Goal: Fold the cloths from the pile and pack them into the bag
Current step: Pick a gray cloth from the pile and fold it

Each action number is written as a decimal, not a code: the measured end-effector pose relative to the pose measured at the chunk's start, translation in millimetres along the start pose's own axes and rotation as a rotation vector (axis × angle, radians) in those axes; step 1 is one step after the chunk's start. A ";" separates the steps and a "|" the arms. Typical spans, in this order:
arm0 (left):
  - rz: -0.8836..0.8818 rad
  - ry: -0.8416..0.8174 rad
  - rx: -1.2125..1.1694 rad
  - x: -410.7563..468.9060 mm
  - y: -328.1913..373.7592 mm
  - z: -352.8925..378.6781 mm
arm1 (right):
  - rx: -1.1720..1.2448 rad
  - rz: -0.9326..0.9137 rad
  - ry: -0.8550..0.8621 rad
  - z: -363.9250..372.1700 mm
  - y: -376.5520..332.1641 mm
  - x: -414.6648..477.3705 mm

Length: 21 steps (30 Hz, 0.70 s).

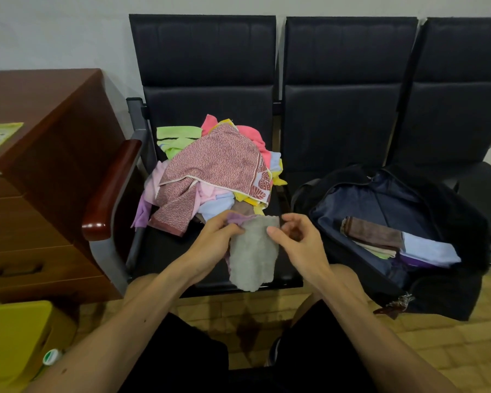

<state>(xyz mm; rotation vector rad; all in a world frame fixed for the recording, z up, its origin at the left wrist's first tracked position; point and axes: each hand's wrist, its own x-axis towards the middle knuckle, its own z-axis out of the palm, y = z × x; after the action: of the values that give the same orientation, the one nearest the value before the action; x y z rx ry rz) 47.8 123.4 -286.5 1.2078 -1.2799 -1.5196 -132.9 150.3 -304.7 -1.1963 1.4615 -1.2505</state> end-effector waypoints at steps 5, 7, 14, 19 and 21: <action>-0.012 -0.088 -0.093 0.3 4.3 -4.3 | 0.452 0.415 -0.468 -7.2 0.6 0.0; -0.015 -0.085 -0.091 -1.1 5.7 -6.5 | 0.443 0.355 -0.457 -6.2 -1.7 -1.1; -0.303 -0.081 -0.381 -4.8 -12.2 -8.0 | 0.393 0.270 -0.206 3.3 -6.7 0.2; -0.512 -0.219 -0.381 -12.4 -30.3 -2.4 | 0.438 0.423 -0.235 4.0 -0.9 -5.1; -0.570 -0.180 -0.318 -12.6 -33.7 -3.9 | 0.422 0.443 -0.301 0.6 5.1 -8.0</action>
<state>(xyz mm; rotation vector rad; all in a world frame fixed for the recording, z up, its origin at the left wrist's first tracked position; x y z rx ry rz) 54.7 140.5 -317.7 1.3052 -0.7810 -2.1876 -131.6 158.3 -309.7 -0.6916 1.0902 -0.9587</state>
